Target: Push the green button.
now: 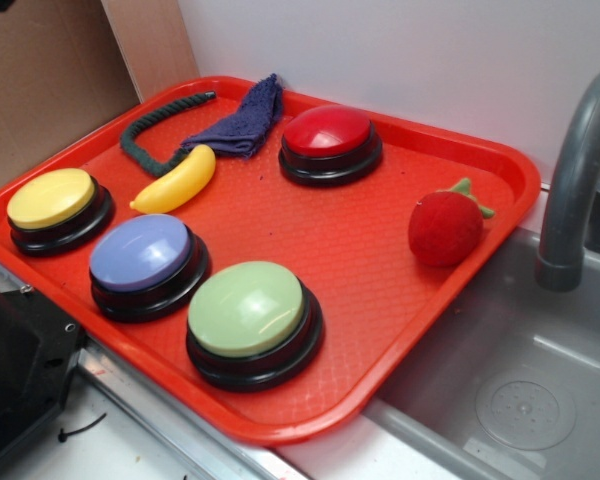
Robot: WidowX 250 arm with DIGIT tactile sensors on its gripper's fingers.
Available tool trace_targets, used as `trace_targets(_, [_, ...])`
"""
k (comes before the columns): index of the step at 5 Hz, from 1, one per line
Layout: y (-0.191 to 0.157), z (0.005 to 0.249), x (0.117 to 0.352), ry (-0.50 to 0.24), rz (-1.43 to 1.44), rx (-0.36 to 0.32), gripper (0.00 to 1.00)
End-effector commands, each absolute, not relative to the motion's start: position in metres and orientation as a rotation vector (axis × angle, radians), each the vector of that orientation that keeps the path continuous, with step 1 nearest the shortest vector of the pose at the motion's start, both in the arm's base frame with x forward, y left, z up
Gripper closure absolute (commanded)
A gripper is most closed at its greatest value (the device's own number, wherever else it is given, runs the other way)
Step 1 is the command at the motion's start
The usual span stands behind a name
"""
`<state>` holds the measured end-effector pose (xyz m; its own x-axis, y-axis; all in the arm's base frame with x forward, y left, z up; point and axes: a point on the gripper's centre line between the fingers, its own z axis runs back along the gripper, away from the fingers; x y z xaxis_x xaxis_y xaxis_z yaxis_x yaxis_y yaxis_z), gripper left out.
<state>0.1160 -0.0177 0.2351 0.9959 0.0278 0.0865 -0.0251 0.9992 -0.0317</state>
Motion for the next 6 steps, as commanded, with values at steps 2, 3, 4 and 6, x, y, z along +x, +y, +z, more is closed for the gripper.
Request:
trace_targets(2, [-0.068, 0.218, 0.138, -0.129, -0.225, -0.005, 0.00])
trace_targets(3, [-0.121, 0.189, 0.136, -0.141, -0.478, 0.035, 0.00])
trace_targets(4, [-0.141, 0.145, 0.126, -0.133, -0.627, 0.025, 0.00])
trace_targets(6, [-0.136, 0.085, 0.134, -0.049, -0.691, -0.016, 0.00])
